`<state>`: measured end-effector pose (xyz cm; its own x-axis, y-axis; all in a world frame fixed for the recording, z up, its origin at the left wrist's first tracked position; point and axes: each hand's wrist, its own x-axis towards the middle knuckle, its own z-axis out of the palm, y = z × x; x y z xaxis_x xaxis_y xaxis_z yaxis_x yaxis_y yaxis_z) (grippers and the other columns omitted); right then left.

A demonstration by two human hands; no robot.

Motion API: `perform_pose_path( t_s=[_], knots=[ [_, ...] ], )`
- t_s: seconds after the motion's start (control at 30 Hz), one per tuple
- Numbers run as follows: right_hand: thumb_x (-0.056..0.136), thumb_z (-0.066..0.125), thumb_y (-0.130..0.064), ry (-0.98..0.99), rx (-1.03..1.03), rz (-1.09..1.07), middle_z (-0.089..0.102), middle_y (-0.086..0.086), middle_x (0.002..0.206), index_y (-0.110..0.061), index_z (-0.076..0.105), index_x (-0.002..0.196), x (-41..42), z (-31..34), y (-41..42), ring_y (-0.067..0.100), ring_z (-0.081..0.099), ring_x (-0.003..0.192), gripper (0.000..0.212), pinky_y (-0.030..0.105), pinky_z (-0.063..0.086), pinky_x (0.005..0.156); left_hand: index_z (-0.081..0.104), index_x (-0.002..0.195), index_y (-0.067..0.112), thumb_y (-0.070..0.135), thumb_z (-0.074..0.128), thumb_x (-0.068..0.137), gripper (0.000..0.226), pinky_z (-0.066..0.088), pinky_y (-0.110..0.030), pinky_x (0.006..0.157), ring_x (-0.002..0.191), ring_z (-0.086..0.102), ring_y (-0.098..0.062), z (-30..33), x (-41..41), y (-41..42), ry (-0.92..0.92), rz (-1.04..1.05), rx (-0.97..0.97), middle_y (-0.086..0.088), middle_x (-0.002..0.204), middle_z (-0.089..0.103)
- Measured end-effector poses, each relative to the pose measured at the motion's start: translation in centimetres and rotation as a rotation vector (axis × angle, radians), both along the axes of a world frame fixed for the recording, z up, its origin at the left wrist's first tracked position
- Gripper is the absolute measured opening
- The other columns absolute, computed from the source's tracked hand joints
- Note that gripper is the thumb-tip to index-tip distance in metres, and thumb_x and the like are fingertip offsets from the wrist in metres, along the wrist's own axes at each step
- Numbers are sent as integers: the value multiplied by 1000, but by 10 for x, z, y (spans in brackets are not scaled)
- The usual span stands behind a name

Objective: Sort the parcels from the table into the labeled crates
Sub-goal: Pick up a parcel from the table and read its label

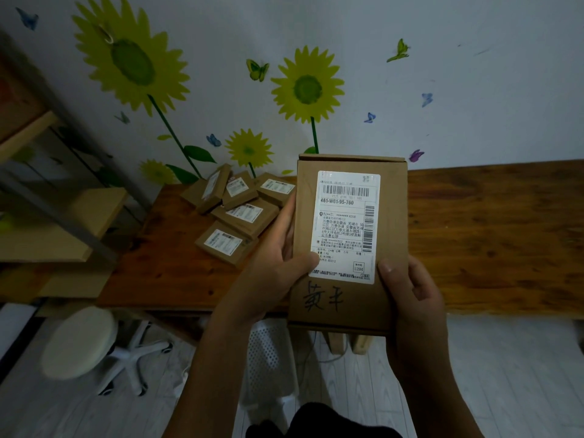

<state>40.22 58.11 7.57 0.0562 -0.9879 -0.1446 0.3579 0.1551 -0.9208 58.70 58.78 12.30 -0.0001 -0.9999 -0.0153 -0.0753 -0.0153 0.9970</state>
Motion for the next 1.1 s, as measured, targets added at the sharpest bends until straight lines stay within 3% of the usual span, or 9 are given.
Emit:
perform_pose_path(
  t_s=[0.27, 0.4, 0.47, 0.57, 0.67, 0.8, 0.93, 1.0, 1.1],
  knots=[
    [66, 78, -60, -12, 17, 1, 75, 5, 113, -15, 59, 130, 0, -2, 0, 30, 74, 100, 81, 40, 64, 72, 8, 158, 38, 8, 60, 84, 96, 55, -29, 92, 127, 58, -8, -1, 3, 2, 4, -46, 33, 14, 145, 51],
    [53, 83, -72, -14, 1, 0, 75, 4, 113, -19, 61, 127, 1, -2, -1, 27, 75, 98, 94, 40, 64, 72, 10, 156, 40, 7, 60, 83, 95, 56, -28, 90, 126, 59, -8, -1, 4, 2, 16, -72, 37, 21, 139, 55],
    [65, 82, -61, -24, 0, -7, 76, 5, 113, -17, 62, 126, 1, -4, -1, 27, 75, 99, 77, 36, 64, 71, 12, 153, 44, 8, 65, 82, 95, 55, -26, 90, 125, 58, -5, -2, 5, 2, 3, -88, 49, 29, 134, 57],
    [81, 65, -37, -31, -5, -33, 76, 4, 109, -17, 63, 124, 0, -6, -4, 25, 75, 98, 47, 30, 62, 68, 5, 159, 37, 19, 72, 78, 107, 52, -34, 102, 135, 51, -10, -4, 6, 5, -21, -139, 64, 13, 153, 44],
    [82, 64, -35, -11, -9, -40, 77, 3, 108, -17, 62, 125, -1, -7, -5, 23, 75, 96, 46, 30, 62, 66, 0, 159, 35, 11, 68, 81, 106, 49, -42, 106, 136, 51, -14, -6, 6, 5, -6, -166, 81, 5, 157, 40],
    [80, 64, -37, -3, -5, -40, 77, 1, 108, -17, 62, 126, 0, -9, -4, 22, 75, 96, 50, 31, 62, 65, 3, 160, 34, 12, 69, 81, 106, 51, -40, 104, 133, 54, -15, -10, 8, 4, 5, -173, 90, 8, 153, 46],
    [81, 63, -38, 26, 3, -32, 76, 2, 109, -18, 61, 128, 2, -10, -5, 24, 75, 97, 51, 38, 61, 70, 29, 149, 36, 2, 63, 92, 74, 59, -34, 86, 113, 68, -17, -13, 3, 4, 82, 9, 68, 12, 121, 71],
    [82, 63, -39, 47, 2, -18, 76, 3, 110, -19, 61, 128, 5, -12, -4, 25, 75, 97, 50, 46, 61, 77, 44, 132, 39, 4, 60, 94, 53, 62, -35, 75, 99, 73, -20, -12, 2, 0, 104, 142, 61, 7, 109, 76],
    [80, 64, -40, 82, 1, 8, 76, 3, 110, -19, 60, 130, 15, -13, -1, 25, 75, 98, 54, 52, 60, 83, 51, 115, 30, 9, 63, 94, 32, 60, -36, 64, 84, 75, -24, -13, 5, -6, 122, 319, 33, 0, 97, 78]
  ],
)
